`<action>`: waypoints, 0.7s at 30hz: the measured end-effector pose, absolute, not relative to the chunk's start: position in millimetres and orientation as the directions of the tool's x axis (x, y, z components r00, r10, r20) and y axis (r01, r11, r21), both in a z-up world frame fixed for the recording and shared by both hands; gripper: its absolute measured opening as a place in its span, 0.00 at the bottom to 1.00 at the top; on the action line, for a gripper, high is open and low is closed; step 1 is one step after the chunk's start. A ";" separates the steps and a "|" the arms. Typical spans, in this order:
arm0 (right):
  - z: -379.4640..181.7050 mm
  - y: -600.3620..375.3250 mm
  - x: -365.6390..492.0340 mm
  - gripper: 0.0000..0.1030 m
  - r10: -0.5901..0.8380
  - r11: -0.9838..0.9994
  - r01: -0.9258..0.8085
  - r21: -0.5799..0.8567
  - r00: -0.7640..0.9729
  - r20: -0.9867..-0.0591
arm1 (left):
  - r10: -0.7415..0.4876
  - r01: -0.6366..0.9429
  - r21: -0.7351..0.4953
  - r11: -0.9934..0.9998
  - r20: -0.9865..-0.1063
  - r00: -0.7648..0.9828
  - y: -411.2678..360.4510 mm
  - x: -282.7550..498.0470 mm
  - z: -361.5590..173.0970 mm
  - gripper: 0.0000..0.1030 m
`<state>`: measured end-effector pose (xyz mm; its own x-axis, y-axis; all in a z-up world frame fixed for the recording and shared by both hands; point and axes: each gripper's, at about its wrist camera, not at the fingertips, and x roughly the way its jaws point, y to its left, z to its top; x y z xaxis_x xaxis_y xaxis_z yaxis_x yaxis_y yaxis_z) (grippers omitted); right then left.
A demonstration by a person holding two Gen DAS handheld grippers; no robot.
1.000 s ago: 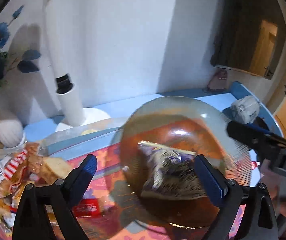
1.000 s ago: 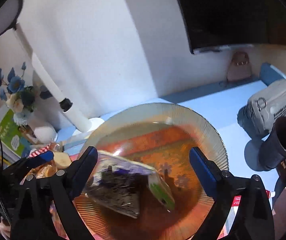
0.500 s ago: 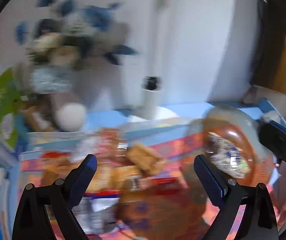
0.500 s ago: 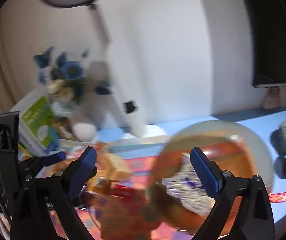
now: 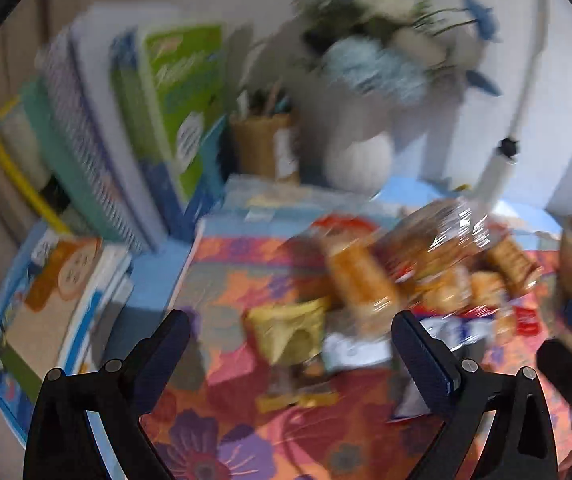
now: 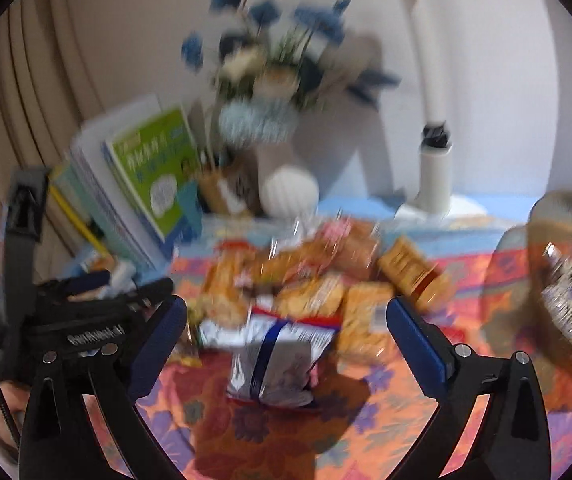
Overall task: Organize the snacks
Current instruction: 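Move the empty left tool back to the snack pile, then grasp the yellow-wrapped pastry with the left tool while the right tool grasps the blue-striped white bag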
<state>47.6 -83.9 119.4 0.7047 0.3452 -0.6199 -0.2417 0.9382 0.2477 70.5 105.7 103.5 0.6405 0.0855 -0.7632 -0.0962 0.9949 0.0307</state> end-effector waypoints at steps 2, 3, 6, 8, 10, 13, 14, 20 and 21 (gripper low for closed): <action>100.1 -70.3 47.1 0.98 0.328 0.945 -0.239 0.224 0.681 -0.655 | 0.074 -0.107 0.010 0.994 -0.781 0.619 115.4 69.5 80.7 0.97; 90.6 -64.7 47.4 0.98 0.316 0.949 -0.236 0.211 0.671 -0.671 | 0.072 -0.114 0.003 0.994 -0.789 0.610 118.8 70.0 72.7 0.97; 62.5 -49.2 51.7 0.98 0.275 0.960 -0.219 0.173 0.644 -0.714 | 0.062 -0.133 -0.020 0.991 -0.812 0.581 125.3 71.8 46.9 0.97; 49.0 -45.4 57.1 0.98 0.275 0.961 -0.211 0.181 0.623 -0.732 | 0.041 -0.136 -0.044 0.990 -0.825 0.564 127.9 77.0 30.5 0.97; 33.3 -42.6 65.5 0.98 0.291 0.956 -0.206 0.209 0.582 -0.759 | 0.011 -0.127 -0.075 0.989 -0.824 0.567 129.0 80.0 22.1 0.97; 28.2 -38.5 66.9 1.00 0.277 0.959 -0.212 0.186 0.586 -0.761 | 0.013 -0.139 -0.083 0.987 -0.817 0.576 128.6 86.0 5.6 1.00; 27.3 -37.7 67.3 1.00 0.275 0.960 -0.214 0.182 0.584 -0.764 | 0.026 -0.146 -0.074 0.987 -0.807 0.590 127.4 84.8 4.2 1.00; 25.8 -34.6 66.7 1.00 0.252 0.965 -0.215 0.152 0.584 -0.771 | 0.046 -0.161 -0.063 0.985 -0.805 0.591 126.6 83.1 3.5 1.00; 25.3 -34.1 67.2 1.00 0.247 0.965 -0.216 0.145 0.584 -0.774 | 0.046 -0.162 -0.062 0.985 -0.805 0.591 128.1 84.7 3.5 1.00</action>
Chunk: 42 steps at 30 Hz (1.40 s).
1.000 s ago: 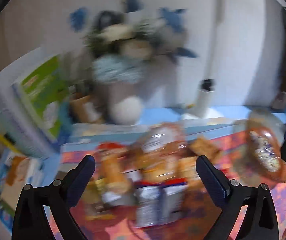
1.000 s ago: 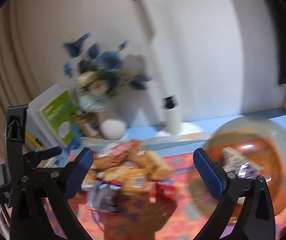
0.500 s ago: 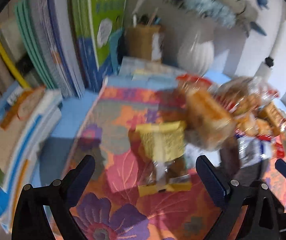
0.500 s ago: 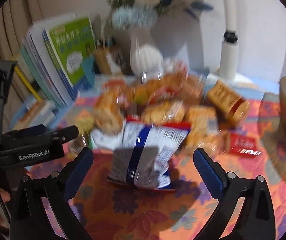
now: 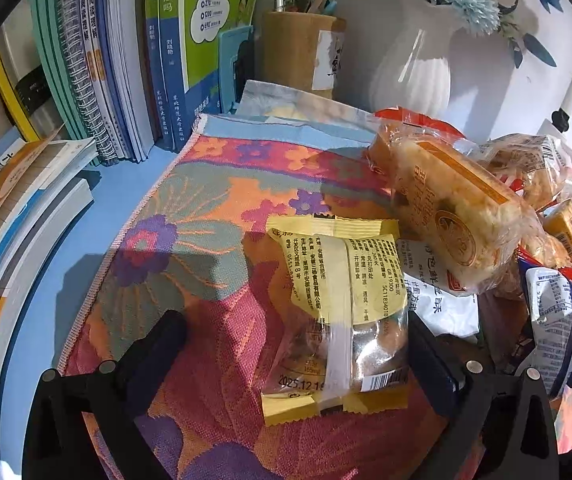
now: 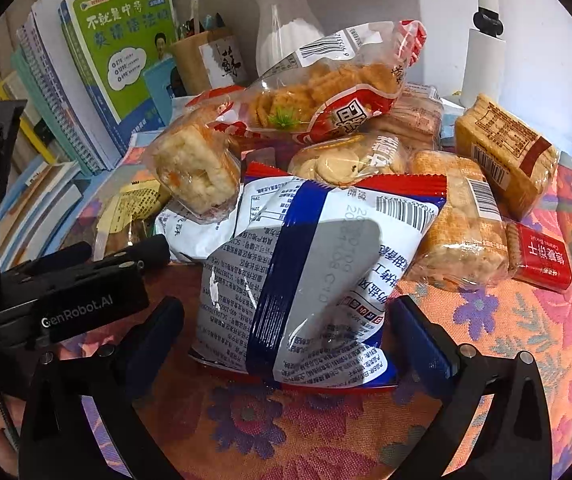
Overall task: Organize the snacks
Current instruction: 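Grasp the yellow-wrapped pastry with the left tool while the right tool grasps the blue-striped white bag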
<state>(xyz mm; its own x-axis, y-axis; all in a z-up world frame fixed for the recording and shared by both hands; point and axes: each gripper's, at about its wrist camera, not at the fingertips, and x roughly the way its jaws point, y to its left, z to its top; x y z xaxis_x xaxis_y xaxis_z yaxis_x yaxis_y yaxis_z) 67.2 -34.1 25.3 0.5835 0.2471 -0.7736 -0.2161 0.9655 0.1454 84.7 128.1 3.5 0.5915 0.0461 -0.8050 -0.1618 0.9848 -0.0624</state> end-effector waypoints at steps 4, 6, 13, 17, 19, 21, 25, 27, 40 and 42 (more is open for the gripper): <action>24.2 -35.3 67.7 1.00 0.246 0.966 -0.217 0.144 0.583 -0.774 | 0.047 -0.162 -0.061 0.985 -0.805 0.591 128.0 84.2 3.1 1.00; 24.4 -35.4 68.3 1.00 0.252 0.964 -0.217 0.150 0.583 -0.772 | 0.048 -0.162 -0.060 0.985 -0.805 0.592 128.2 83.8 3.3 1.00; 24.5 -36.4 68.5 1.00 0.253 0.964 -0.218 0.152 0.583 -0.772 | 0.049 -0.162 -0.060 0.985 -0.805 0.592 128.0 83.7 3.5 1.00; 23.9 -35.0 69.4 1.00 0.245 0.966 -0.219 0.141 0.582 -0.775 | 0.050 -0.162 -0.058 0.985 -0.804 0.592 127.8 83.2 3.6 1.00; 23.9 -35.3 69.4 1.00 0.246 0.965 -0.219 0.142 0.582 -0.775 | 0.049 -0.162 -0.059 0.985 -0.804 0.592 127.9 83.2 3.3 1.00; 24.5 -36.1 69.8 1.00 0.257 0.963 -0.221 0.155 0.583 -0.771 | 0.049 -0.161 -0.058 0.985 -0.804 0.592 127.8 83.6 2.8 1.00; 25.7 -41.9 69.1 1.00 0.296 0.954 -0.221 0.202 0.585 -0.755 | 0.046 -0.162 -0.063 0.985 -0.803 0.594 128.4 82.7 3.1 1.00; 25.8 -40.5 68.4 1.00 0.291 0.955 -0.221 0.197 0.585 -0.757 | 0.049 -0.161 -0.059 0.985 -0.803 0.594 127.9 81.8 3.4 1.00; 28.4 -52.9 66.8 1.00 0.379 0.925 -0.216 0.313 0.594 -0.710 | 0.035 -0.162 -0.079 0.984 -0.796 0.605 126.8 77.1 6.4 1.00; 28.6 -54.6 66.9 1.00 0.387 0.921 -0.216 0.323 0.594 -0.705 | 0.027 -0.162 -0.091 0.983 -0.793 0.608 127.5 76.4 7.0 1.00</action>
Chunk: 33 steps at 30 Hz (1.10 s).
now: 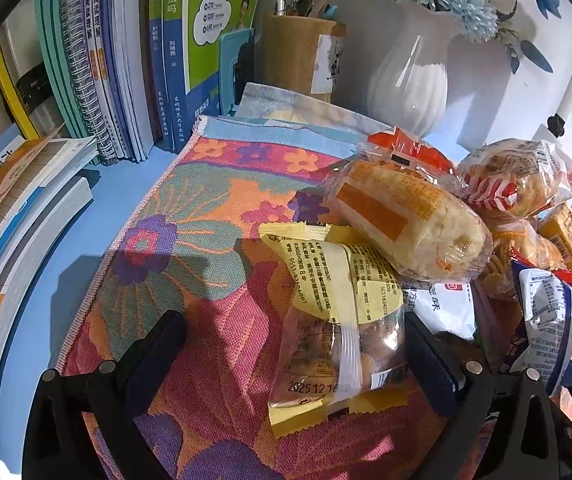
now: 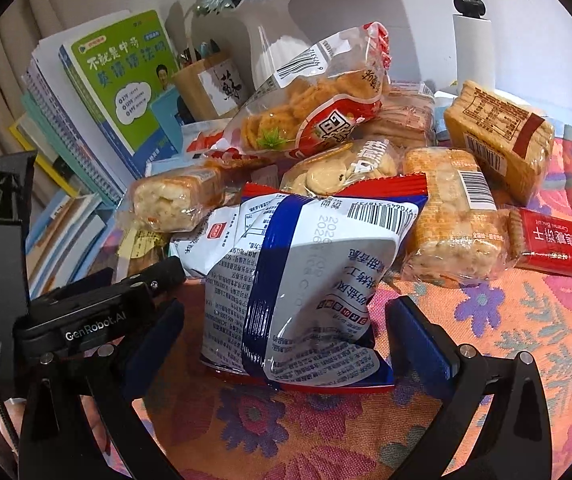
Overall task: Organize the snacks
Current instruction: 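Grasp the yellow-wrapped pastry with the left tool while the right tool grasps the blue-striped white bag, then carry both snacks over the amber bowl and open both tools to drop them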
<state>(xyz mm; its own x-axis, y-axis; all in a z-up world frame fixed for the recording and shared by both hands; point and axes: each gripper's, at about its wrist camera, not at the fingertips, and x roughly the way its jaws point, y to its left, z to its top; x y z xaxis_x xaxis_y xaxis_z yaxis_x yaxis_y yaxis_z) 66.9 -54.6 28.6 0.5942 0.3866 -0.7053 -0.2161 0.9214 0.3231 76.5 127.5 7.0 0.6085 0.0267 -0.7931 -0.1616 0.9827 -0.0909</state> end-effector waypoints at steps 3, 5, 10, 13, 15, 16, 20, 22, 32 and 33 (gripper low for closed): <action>28.4 -57.8 67.4 1.00 0.394 0.918 -0.215 0.334 0.595 -0.701 | 0.013 -0.159 -0.108 0.981 -0.790 0.614 128.2 75.4 8.2 1.00; 27.5 -58.4 68.3 1.00 0.398 0.916 -0.215 0.339 0.595 -0.698 | 0.006 -0.157 -0.116 0.981 -0.787 0.617 128.2 74.8 9.0 1.00; 25.8 -66.7 67.4 0.65 0.465 0.882 -0.243 0.404 0.594 -0.656 | -0.054 -0.103 -0.163 0.981 -0.747 0.663 125.4 66.0 17.5 0.50; 24.3 -70.7 69.2 0.65 0.510 0.855 -0.263 0.447 0.583 -0.633 | -0.078 -0.101 -0.194 0.976 -0.742 0.666 127.6 64.9 18.8 0.49; 25.4 -70.2 67.5 0.64 0.534 0.840 -0.282 0.463 0.577 -0.618 | -0.098 -0.102 -0.222 0.970 -0.735 0.671 130.9 64.4 19.0 0.48; 26.1 -69.9 66.1 0.64 0.542 0.836 -0.289 0.467 0.575 -0.613 | -0.108 -0.104 -0.239 0.965 -0.729 0.676 133.2 63.0 19.5 0.48; 27.8 -73.1 62.4 0.64 0.573 0.812 -0.302 0.499 0.571 -0.588 | -0.118 -0.119 -0.274 0.954 -0.711 0.693 138.2 55.8 20.9 0.48; 28.0 -75.0 62.0 0.64 0.579 0.807 -0.297 0.511 0.570 -0.583 | -0.119 -0.128 -0.286 0.950 -0.706 0.698 140.2 55.2 20.3 0.48; 36.0 -83.1 47.6 0.64 0.617 0.770 -0.312 0.556 0.587 -0.525 | -0.028 -0.194 -0.256 0.947 -0.668 0.744 147.9 38.9 37.4 0.48; 37.6 -86.2 45.1 0.64 0.634 0.754 -0.316 0.576 0.579 -0.512 | -0.029 -0.193 -0.259 0.946 -0.662 0.749 148.8 36.0 40.7 0.48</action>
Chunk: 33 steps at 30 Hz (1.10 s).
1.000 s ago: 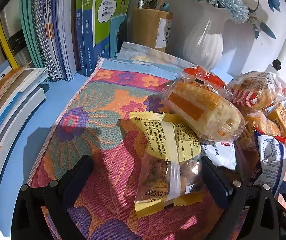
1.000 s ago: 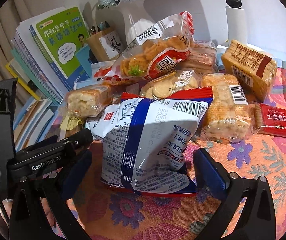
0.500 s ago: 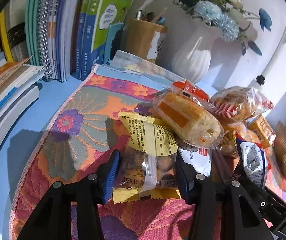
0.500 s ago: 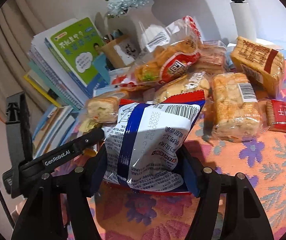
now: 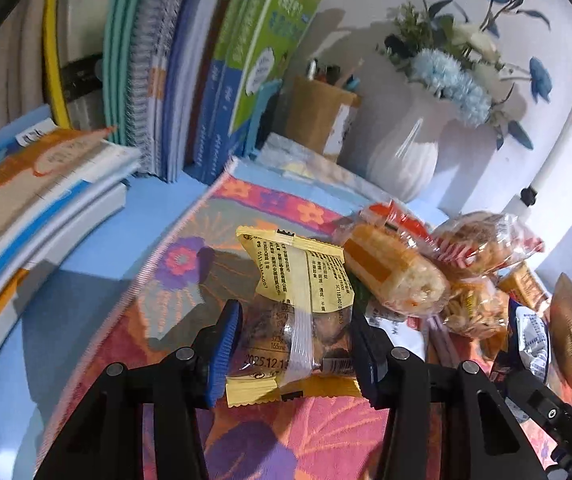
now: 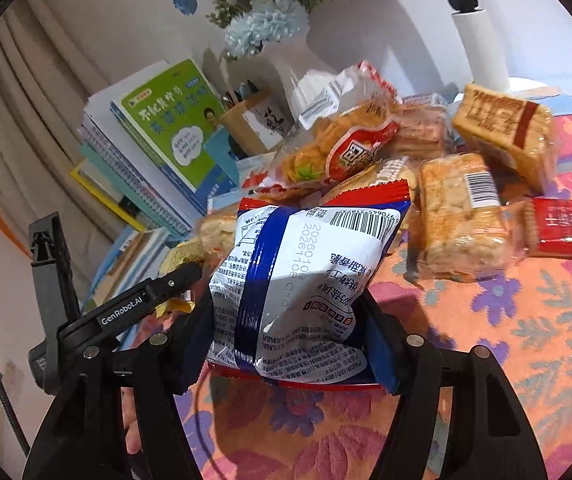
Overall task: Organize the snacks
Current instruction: 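Carry both snacks over the amber bowl and open both tools to drop them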
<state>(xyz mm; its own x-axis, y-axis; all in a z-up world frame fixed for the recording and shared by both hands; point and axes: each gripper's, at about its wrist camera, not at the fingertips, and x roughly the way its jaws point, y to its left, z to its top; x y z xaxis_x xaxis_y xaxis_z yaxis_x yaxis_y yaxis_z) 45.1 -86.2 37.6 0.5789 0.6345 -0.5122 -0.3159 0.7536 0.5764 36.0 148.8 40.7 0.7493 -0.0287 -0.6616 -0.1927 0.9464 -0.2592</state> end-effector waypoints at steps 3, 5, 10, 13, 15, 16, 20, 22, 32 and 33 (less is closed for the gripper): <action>48.3 -94.7 41.4 0.64 0.641 0.746 -0.323 0.583 0.584 -0.498 | -0.021 -0.180 -0.257 0.950 -0.625 0.780 146.8 22.6 60.8 0.48; 57.3 -101.2 41.7 0.64 0.640 0.748 -0.330 0.576 0.586 -0.496 | -0.031 -0.169 -0.270 0.948 -0.606 0.795 144.1 19.3 75.1 0.48; 94.6 -134.5 50.1 0.64 0.645 0.738 -0.334 0.586 0.602 -0.470 | -0.066 -0.093 -0.252 0.963 -0.559 0.827 110.7 20.4 116.5 0.48; 117.0 -158.4 53.5 0.64 0.621 0.758 -0.333 0.561 0.630 -0.466 | -0.129 -0.016 -0.261 0.965 -0.531 0.837 76.5 27.2 139.2 0.48; 131.2 -179.6 58.3 0.64 0.598 0.776 -0.317 0.546 0.644 -0.476 | -0.165 0.028 -0.261 0.965 -0.519 0.839 51.8 34.0 151.1 0.48; 134.8 -189.4 60.2 0.64 0.593 0.779 -0.310 0.545 0.647 -0.479 | -0.188 0.056 -0.260 0.964 -0.514 0.837 36.7 39.4 156.6 0.48; 147.2 -235.6 68.1 0.64 0.530 0.819 -0.248 0.517 0.671 -0.518 | -0.269 0.154 -0.257 0.954 -0.506 0.820 -20.6 60.3 173.9 0.48; 155.7 -265.6 71.7 0.64 0.492 0.838 -0.203 0.507 0.684 -0.539 | -0.308 0.200 -0.257 0.945 -0.505 0.806 -48.9 71.6 180.1 0.48; 160.1 -389.8 65.7 0.65 0.331 0.864 0.028 0.502 0.721 -0.609 | -0.518 0.448 -0.270 0.853 -0.549 0.656 -207.7 121.7 183.8 0.48; 157.5 -399.6 63.1 0.65 0.311 0.867 0.051 0.496 0.722 -0.618 | -0.532 0.464 -0.274 0.843 -0.557 0.638 -218.8 124.7 181.1 0.48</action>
<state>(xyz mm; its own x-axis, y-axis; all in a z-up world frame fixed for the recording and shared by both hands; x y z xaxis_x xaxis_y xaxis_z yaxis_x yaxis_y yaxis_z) 63.1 -399.6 157.5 0.7223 0.3107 -0.6179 0.0515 0.8668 0.4961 124.7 -218.8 181.1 0.6379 -0.5319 -0.5569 0.4638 0.8427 -0.2735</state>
